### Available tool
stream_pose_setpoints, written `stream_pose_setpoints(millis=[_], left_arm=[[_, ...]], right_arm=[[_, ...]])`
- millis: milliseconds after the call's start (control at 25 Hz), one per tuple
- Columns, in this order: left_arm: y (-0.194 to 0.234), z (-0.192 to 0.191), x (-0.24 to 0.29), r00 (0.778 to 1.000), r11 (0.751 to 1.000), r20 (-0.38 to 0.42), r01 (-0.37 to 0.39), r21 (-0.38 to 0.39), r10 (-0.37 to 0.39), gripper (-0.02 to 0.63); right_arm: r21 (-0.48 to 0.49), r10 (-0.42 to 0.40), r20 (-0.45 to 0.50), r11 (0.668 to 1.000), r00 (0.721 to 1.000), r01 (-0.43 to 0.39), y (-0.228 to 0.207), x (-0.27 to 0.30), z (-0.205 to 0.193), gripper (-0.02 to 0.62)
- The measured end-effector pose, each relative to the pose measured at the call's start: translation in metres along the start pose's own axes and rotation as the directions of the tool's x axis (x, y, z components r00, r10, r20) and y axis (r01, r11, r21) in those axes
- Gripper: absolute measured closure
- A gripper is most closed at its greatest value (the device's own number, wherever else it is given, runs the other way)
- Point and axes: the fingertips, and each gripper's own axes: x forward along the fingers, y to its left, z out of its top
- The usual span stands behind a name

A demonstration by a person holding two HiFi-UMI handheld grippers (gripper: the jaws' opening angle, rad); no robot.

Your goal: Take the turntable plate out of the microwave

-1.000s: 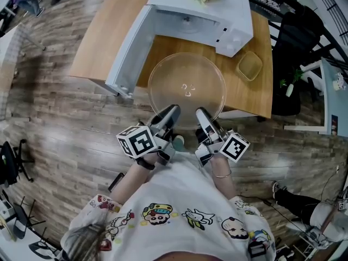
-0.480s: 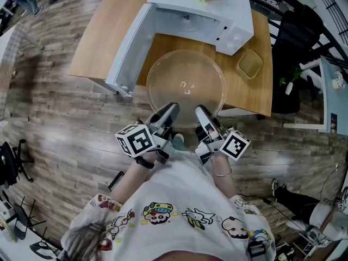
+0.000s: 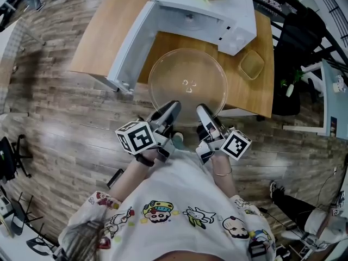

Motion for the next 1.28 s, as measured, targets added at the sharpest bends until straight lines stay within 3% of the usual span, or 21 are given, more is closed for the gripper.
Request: stream_pose_setpoints(millis=[640,1280], left_arm=[[0.003,0.002,-0.001,1.000,1.000,0.003,-0.015,-0.001,0.015,0.532],[0.011,0.007,0.000,1.000,1.000,-0.027,-0.003,0.000,0.003,0.532]], right_arm=[[-0.025,-0.023,-0.026,0.999,0.999,0.022,-0.005,0.002,-0.001,0.492],[-0.019,-0.036,0.005,0.999,0.999,0.036,-0.009,0.008,-0.005,0.492]])
